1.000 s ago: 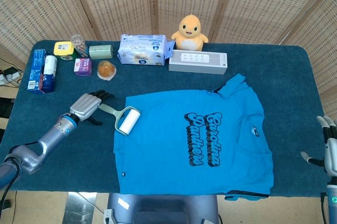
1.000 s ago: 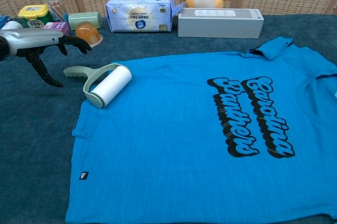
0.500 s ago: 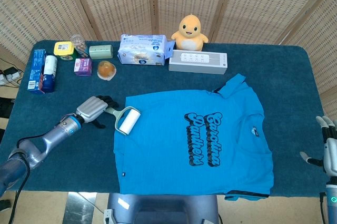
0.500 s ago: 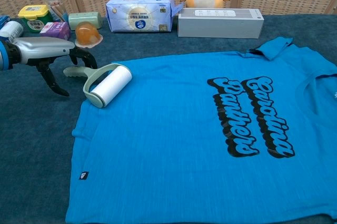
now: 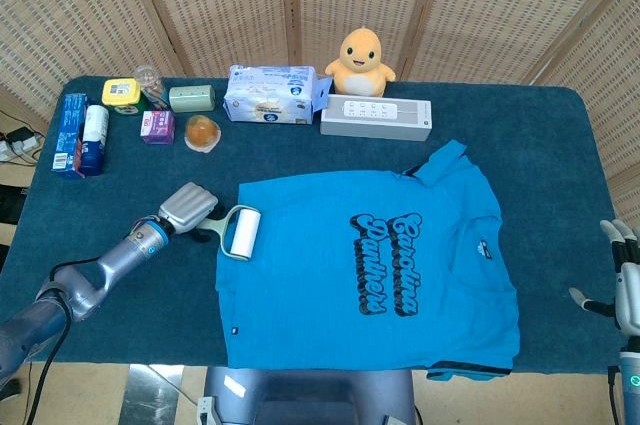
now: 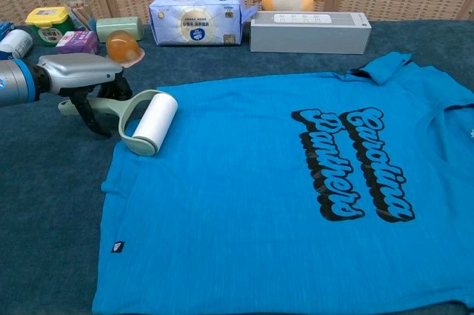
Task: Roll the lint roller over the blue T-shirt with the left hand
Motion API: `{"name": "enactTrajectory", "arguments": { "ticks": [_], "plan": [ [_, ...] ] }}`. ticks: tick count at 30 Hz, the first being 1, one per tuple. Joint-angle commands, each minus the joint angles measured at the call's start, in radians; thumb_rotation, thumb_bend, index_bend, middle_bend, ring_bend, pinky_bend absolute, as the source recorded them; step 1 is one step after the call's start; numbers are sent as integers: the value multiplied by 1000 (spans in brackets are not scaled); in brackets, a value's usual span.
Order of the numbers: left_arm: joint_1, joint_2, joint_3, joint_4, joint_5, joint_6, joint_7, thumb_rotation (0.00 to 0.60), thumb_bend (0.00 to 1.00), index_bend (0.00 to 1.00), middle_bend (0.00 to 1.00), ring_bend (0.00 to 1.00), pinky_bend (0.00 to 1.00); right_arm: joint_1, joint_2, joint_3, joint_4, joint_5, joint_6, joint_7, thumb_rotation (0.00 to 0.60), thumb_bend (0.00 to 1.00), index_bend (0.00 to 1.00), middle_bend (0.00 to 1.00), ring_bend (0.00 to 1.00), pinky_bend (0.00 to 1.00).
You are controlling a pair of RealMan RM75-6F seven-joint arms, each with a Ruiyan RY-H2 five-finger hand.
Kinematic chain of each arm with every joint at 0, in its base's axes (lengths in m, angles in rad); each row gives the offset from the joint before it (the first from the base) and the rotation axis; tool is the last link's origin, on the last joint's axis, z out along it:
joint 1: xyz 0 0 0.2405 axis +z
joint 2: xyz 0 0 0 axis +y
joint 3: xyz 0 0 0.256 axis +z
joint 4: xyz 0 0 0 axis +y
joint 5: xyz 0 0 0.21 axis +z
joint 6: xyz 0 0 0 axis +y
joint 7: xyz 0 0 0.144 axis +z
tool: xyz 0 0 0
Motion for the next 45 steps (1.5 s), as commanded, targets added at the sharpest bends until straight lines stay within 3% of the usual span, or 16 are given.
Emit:
{"name": "enactTrajectory", "arguments": {
  "ticks": [1,4,6,8,10,17,21,26,35,39,45],
  "plan": [
    [20,-30,-37,-15,-43,33,81,600,254,880,894,734,766,0,0,-1,-1,-2,1,-1,600,0,105,101,0,0],
    [27,-41,-56,-31,-67,41,126,600,398,955,939,797,870,-1,1,-2,-4,-5,2,2,600,0,105,101,0,0],
    [34,-43,-77,-58,-93,48,157,600,594,982,954,824,909,-2,3,-2,-5,-7,4,4,600,0,105,101,0,0],
    [41,-41,-92,-87,-114,55,184,600,713,982,954,828,920,-3,5,-2,-8,-9,6,6,600,0,105,101,0,0],
    [43,-30,-102,-125,-130,54,188,600,749,982,954,829,920,-4,6,-2,-9,-9,8,7,600,0,105,100,0,0],
    [50,20,-132,-234,-191,29,220,600,750,982,954,830,920,-5,9,-4,-12,-13,9,11,600,0,105,101,0,0],
    [46,74,-156,-338,-259,-40,238,600,752,982,954,833,926,-4,10,-4,-13,-13,6,11,600,0,105,100,0,0],
    [10,178,-208,-503,-411,-203,259,600,756,983,954,846,941,-3,11,-5,-16,-13,3,11,600,0,105,101,0,0],
    [-120,253,-255,-620,-721,-399,410,600,756,981,958,862,965,-5,17,-6,-17,-13,1,21,600,0,105,100,0,0],
    [-209,251,-240,-630,-843,-427,477,600,755,982,958,862,966,-6,21,-5,-17,-13,0,32,600,0,105,101,0,0],
    [-362,212,-175,-623,-1056,-404,590,600,755,982,959,863,967,-8,31,-6,-23,-21,-1,55,600,0,105,104,0,0]
  ]
}}
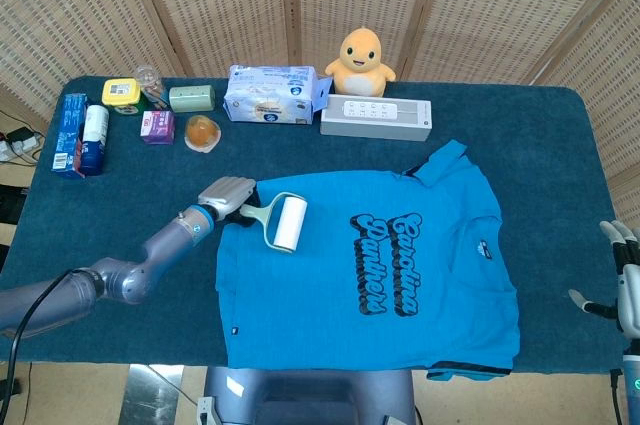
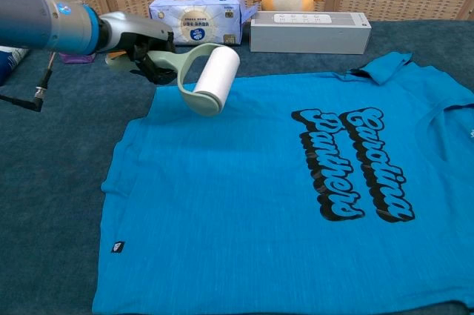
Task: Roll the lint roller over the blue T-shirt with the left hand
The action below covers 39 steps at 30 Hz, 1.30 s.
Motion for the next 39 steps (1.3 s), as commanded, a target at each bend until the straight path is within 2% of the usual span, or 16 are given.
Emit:
{"name": "enactTrajectory", "arguments": {
  "ticks": [1,8,13,23,30,39],
  "plan": [
    [-129,-37,58,-2,-166,31,106,600,755,982,959,864,968,-2,5,0,-3,-3,-1,11,600,0,105,105,0,0],
    [-282,-134,144,23,-441,161,287,600,754,982,962,869,972,-2,17,-1,0,-6,-13,48,600,0,105,106,0,0],
    [-356,-172,209,48,-613,176,402,600,755,982,962,869,972,-3,26,-3,1,-13,-17,72,600,0,105,106,0,0],
    [-396,-121,330,-13,-814,180,540,600,755,982,961,869,972,-2,32,-7,-2,-20,-24,85,600,0,105,106,0,0],
    [-397,-108,353,-11,-872,165,570,600,755,982,962,869,972,1,28,-9,-3,-16,-29,76,600,0,105,106,0,0],
    [-381,-136,326,14,-851,180,571,600,751,982,962,869,972,2,29,-9,-2,-14,-29,78,600,0,105,106,0,0]
  ]
}}
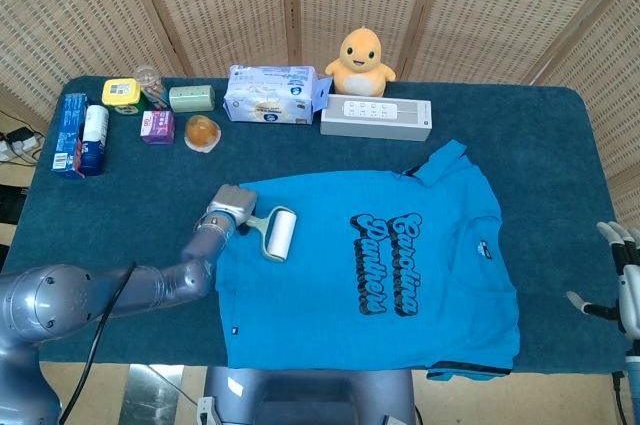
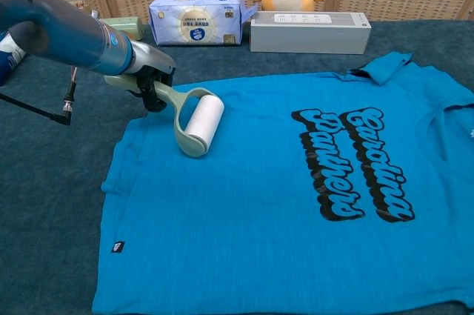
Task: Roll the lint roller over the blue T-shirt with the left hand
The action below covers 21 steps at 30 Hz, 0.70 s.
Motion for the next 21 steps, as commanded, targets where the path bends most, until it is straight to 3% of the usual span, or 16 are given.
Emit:
{"name": "enactTrajectory", "arguments": {
  "ticks": [1,21],
  "plan": [
    [8,-6,-9,2,11,11,-2,600,751,982,962,869,972,0,1,0,0,0,1,1,600,0,105,106,0,0],
    [48,-53,-85,10,48,48,15,600,748,982,962,869,972,-6,12,-2,-10,-12,13,16,600,0,105,106,0,0]
  ]
}}
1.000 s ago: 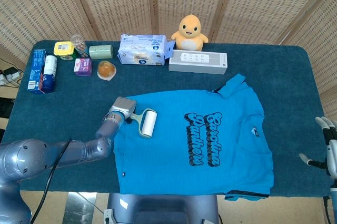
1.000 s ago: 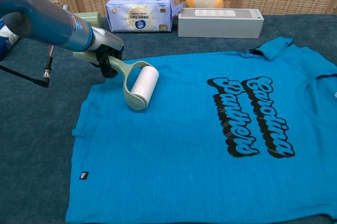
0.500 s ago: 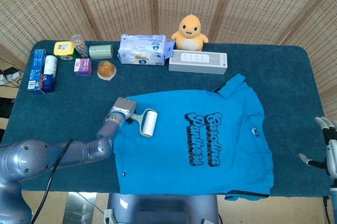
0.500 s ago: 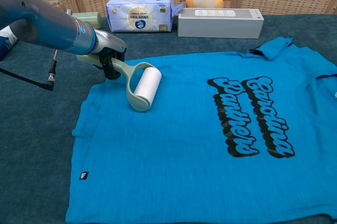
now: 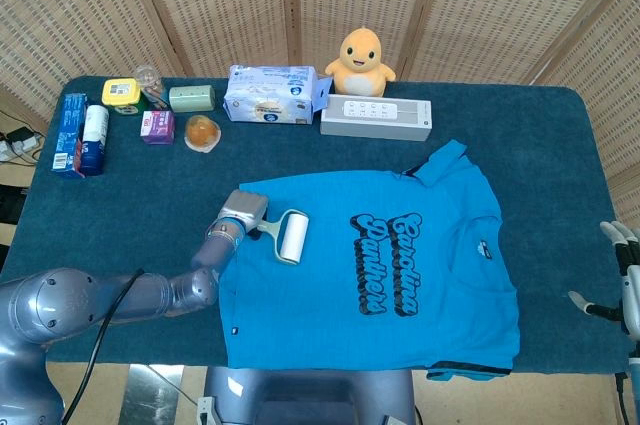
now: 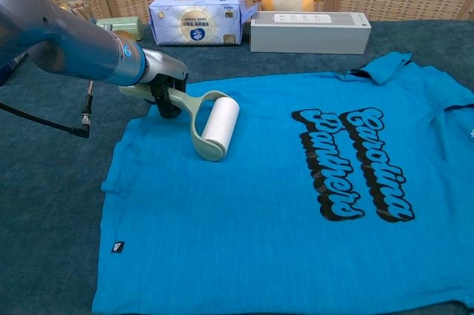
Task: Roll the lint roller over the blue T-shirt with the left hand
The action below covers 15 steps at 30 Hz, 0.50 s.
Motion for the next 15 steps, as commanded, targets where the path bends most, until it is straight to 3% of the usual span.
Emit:
{"name": "enactTrajectory", "arguments": {
  "ticks": [1,15],
  "plan": [
    [1,-10,-9,8,-2,2,7,600,748,982,962,869,972,0,1,-1,-1,-2,0,1,600,0,105,106,0,0],
    [-19,-62,-53,40,-37,17,64,600,748,982,961,869,972,-2,7,-1,-3,-3,1,15,600,0,105,109,0,0]
  ]
}}
